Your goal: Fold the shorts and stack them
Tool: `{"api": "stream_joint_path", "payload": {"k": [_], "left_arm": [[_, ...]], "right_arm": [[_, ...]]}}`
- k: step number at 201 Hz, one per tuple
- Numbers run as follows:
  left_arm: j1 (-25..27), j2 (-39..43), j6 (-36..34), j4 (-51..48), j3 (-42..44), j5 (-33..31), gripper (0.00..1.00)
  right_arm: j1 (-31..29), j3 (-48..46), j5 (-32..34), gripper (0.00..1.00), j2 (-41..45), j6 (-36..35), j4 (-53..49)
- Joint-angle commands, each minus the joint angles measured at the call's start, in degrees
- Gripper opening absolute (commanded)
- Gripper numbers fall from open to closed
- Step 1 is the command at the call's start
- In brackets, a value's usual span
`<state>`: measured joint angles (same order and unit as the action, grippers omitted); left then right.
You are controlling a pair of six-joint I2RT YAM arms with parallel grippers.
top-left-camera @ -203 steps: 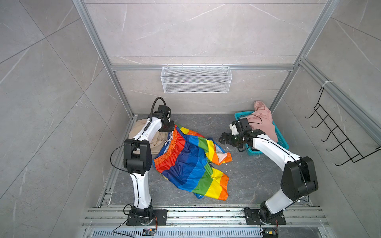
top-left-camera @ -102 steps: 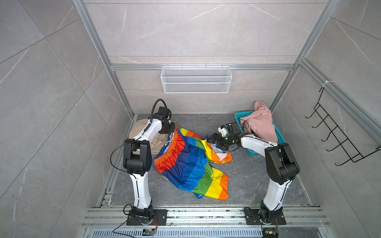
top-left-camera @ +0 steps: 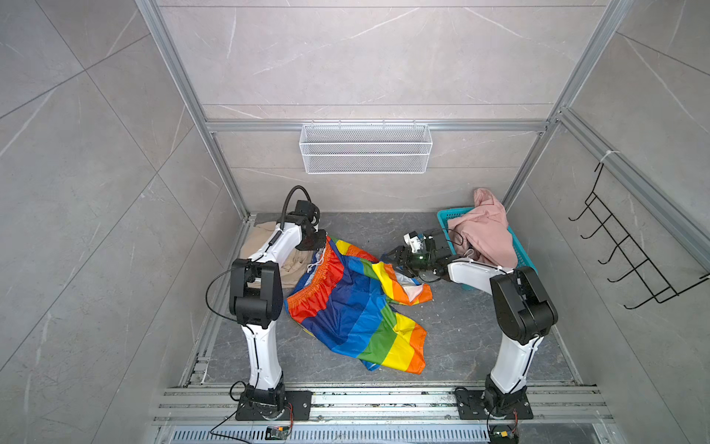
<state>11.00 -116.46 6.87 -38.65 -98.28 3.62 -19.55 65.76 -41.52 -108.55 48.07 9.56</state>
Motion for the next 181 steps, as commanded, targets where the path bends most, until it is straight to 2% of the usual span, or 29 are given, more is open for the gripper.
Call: {"api": "stream_joint_path", "payload": {"k": [1,30,55,80,113,141,159,181], "left_arm": [[0.33,3.66,0.11,0.56,0.36,1.30,0.00],[0.30,3.95,-0.02,0.68,0.43,1.05,0.00],[0.17,4.39,0.40,0.89,0.45,1.12,0.00],[-0.72,4.82,2.04,0.73,0.15,1.44,0.00],[-4.95,5.71,7.24,1.27,1.07,6.79,0.00],[-8.99,6.85,11.55,4.45,4.42,12.20,0.00],[-10.01,6.99,12.31,4.82,5.22,13.34,0.00],[-11.62,7.08,14.29,6.14,6.32,15.31,0.00]], "right_arm": [[-0.20,-1.24,-2.32,0.66,-0.72,2.73,6.36],[-0.22,-0.93,-2.51,0.48,-1.67,3.25,7.22],[-0.08,-0.32,-2.35,0.20,-0.45,1.72,4.52],[1.28,-0.10,-0.94,0.00,3.59,-1.15,-0.58],[8.81,2.61,1.84,0.00,9.94,-4.07,-9.83],[15.80,9.93,6.26,0.00,10.45,-6.89,-20.62],[17.08,13.50,8.37,0.00,9.45,-9.56,-26.47],[17.00,8.93,9.03,0.00,11.74,-10.67,-26.61]]}}
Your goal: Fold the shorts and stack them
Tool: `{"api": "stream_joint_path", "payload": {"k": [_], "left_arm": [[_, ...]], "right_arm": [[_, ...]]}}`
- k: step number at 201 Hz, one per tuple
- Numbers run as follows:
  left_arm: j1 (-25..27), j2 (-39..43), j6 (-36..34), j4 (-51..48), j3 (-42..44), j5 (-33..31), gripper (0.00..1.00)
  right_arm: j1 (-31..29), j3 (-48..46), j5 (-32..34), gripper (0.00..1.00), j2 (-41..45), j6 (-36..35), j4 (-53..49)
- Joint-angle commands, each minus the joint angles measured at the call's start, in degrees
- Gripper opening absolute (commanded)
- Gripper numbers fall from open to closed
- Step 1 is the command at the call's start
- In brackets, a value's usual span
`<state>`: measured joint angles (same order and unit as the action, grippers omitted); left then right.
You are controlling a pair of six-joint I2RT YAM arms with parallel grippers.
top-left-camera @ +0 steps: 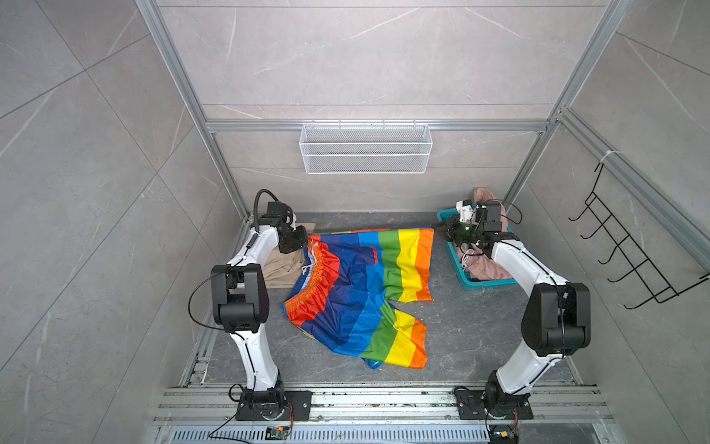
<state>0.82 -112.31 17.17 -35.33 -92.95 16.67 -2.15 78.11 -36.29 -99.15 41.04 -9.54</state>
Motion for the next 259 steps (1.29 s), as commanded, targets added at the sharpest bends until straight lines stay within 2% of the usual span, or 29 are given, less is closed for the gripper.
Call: {"api": "stream_joint_path", "payload": {"k": [1,30,54,72,95,139,166,186,201,226,259], "left_arm": [[-1.52,2.95,4.14,2.86,1.04,2.29,0.00],[-4.59,2.28,8.06,5.08,2.79,5.14,0.00],[-4.99,2.40,8.03,6.48,4.14,6.28,0.00],[-4.92,2.51,7.85,7.25,4.72,7.30,0.00],[-4.89,2.75,6.98,7.25,4.87,7.33,0.00],[-4.42,3.15,6.31,7.60,5.22,6.72,0.00],[-3.82,3.24,5.77,7.52,5.06,6.56,0.00],[-3.26,3.30,5.24,7.36,4.71,6.13,0.00],[-2.89,3.41,4.86,7.14,4.57,5.88,0.00],[-2.66,3.69,4.59,6.86,4.55,5.85,0.00],[-2.66,3.68,3.48,5.68,3.70,5.66,0.00]], "right_arm": [[-0.35,-3.72,3.83,0.00,2.45,-3.66,-7.46],[-0.48,-14.12,6.40,0.00,5.68,-6.18,-7.52],[-1.51,-22.95,5.45,0.00,6.90,-7.23,-5.02],[-2.14,-25.06,4.27,0.01,8.45,-8.78,-5.84],[-2.27,-24.62,4.69,0.14,12.64,-11.08,-9.88],[-2.43,-23.55,5.80,0.56,15.52,-11.44,-13.42],[-7.13,-17.82,14.06,0.80,15.36,-18.87,-20.51],[-11.78,-13.55,17.74,0.94,13.44,-23.21,-21.31],[-14.76,-9.61,21.20,0.99,10.45,-26.13,-21.58],[-19.41,-2.56,24.92,1.00,4.10,-32.81,-23.20],[-21.96,1.99,26.91,0.99,-1.15,-38.33,-24.68]]}}
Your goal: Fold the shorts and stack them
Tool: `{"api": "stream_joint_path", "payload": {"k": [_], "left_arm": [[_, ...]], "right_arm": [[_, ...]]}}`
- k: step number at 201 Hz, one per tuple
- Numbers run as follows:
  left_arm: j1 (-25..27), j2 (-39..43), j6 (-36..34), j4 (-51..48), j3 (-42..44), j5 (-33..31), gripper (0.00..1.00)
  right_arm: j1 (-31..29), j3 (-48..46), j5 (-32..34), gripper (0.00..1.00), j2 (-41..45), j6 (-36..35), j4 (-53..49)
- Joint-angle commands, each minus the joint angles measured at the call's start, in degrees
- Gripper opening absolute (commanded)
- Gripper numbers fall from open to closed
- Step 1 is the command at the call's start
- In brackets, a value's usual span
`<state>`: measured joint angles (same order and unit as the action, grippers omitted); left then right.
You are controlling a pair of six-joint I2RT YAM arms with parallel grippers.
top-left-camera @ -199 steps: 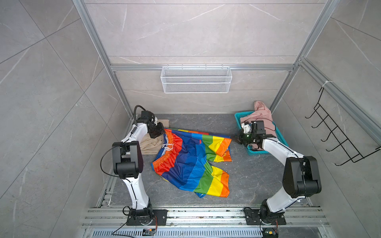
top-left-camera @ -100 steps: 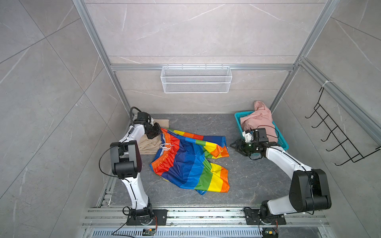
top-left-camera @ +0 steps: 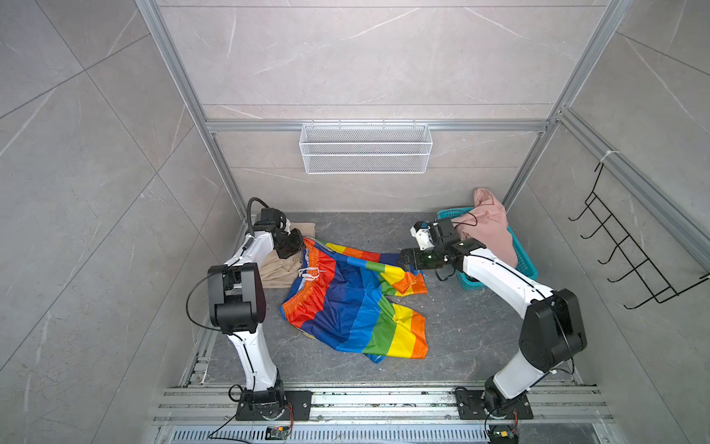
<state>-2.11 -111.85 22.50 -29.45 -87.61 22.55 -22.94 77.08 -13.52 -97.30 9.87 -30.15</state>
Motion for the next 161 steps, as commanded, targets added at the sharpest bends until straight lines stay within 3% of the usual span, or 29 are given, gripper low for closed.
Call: {"api": "stream_joint_path", "payload": {"k": [1,39,72,98,136,161], "left_arm": [[0.26,3.18,-1.94,-0.23,-1.66,-0.26,0.00],[0.27,2.78,-2.26,-0.43,-2.39,-0.38,0.00],[0.26,2.43,-2.19,-0.47,-2.23,-0.24,0.00],[0.35,2.74,-2.07,-0.21,-2.29,0.11,0.00],[0.44,4.64,-2.33,0.28,-2.58,0.73,0.00],[0.51,6.52,-1.99,0.50,-4.03,0.40,0.00]], "right_arm": [[-1.25,3.13,4.17,0.99,-3.09,-7.29,-4.10],[-3.25,4.03,7.37,0.92,-7.21,-11.52,-6.49],[-3.25,2.96,8.89,0.77,-8.32,-11.49,-5.31],[-3.25,4.17,11.75,0.58,-10.83,-10.62,-3.96],[-2.99,10.39,16.98,0.03,-13.97,-9.00,-4.82],[-0.22,16.72,18.66,0.00,-11.36,-7.16,-7.51]]}}
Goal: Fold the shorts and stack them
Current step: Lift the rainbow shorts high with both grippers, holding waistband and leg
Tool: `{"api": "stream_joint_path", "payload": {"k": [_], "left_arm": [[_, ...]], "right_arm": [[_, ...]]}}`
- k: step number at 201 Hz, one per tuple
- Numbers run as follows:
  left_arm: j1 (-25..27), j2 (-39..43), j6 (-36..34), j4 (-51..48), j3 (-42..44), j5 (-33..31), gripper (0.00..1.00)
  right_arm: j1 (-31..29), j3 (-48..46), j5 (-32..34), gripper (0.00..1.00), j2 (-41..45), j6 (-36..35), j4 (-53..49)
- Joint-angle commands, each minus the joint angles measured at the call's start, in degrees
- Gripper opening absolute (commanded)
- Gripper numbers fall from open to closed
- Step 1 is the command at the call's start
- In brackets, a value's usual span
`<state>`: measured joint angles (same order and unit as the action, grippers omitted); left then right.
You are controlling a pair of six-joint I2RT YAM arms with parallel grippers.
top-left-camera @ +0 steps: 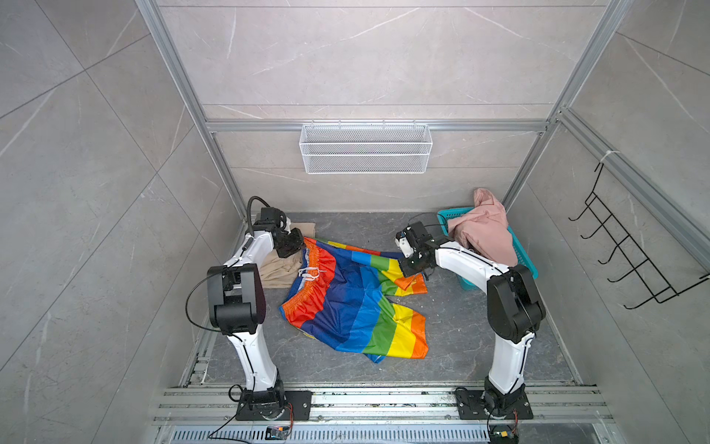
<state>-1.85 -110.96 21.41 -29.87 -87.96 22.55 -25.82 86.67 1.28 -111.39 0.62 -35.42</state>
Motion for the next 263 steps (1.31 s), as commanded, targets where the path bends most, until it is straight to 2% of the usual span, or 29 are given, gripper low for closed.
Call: {"api": "stream_joint_path", "payload": {"k": [1,23,40,69,98,120,139,156,173,196,220,234,250,263], "left_arm": [[0.21,5.77,-0.87,1.02,-3.74,0.35,0.00],[0.18,8.54,0.47,2.34,-5.56,0.14,0.00],[0.18,11.66,2.68,4.67,-6.62,0.13,0.00],[0.85,17.04,7.10,10.30,-9.22,2.18,0.00],[4.77,21.09,7.27,9.14,-17.13,3.16,0.00],[9.76,25.91,4.88,6.09,-23.28,0.32,0.00],[10.98,30.08,6.80,5.86,-27.48,0.73,0.00],[11.05,33.73,9.22,6.51,-30.80,1.75,0.00],[11.06,36.26,11.93,7.44,-33.86,2.86,0.00],[11.07,36.89,16.25,7.68,-38.03,3.38,0.00],[10.99,35.09,18.46,4.27,-42.03,0.76,0.00],[10.58,32.99,16.33,-0.01,-44.47,-2.41,0.00],[7.48,30.31,14.75,-5.75,-44.66,-6.34,0.00],[1.92,28.68,17.98,-4.93,-39.58,-2.98,0.00]], "right_arm": [[2.86,7.42,3.84,0.00,2.92,2.18,-2.44],[8.11,15.51,4.26,0.00,6.03,6.03,-6.07],[11.80,21.04,2.17,0.00,8.30,8.04,-7.80],[13.43,29.04,0.47,0.00,11.30,7.47,-9.80],[14.08,37.73,-3.78,0.00,15.89,8.31,-12.00],[14.09,37.76,-9.25,0.00,23.92,9.24,-8.53],[14.12,34.91,-12.50,0.00,31.79,9.30,-4.15],[14.10,33.10,-12.83,0.00,38.00,9.02,-0.69],[14.11,35.26,-11.45,0.00,40.51,8.35,-0.24],[14.07,44.84,-8.54,0.00,38.24,6.77,-3.37],[14.14,60.68,-3.20,0.00,28.04,3.16,-11.03],[14.97,69.32,-1.24,0.00,21.15,1.14,-14.00],[18.52,67.82,-2.31,0.00,16.53,1.76,-12.41],[22.44,64.54,-5.61,0.00,13.15,5.33,-11.34]]}}
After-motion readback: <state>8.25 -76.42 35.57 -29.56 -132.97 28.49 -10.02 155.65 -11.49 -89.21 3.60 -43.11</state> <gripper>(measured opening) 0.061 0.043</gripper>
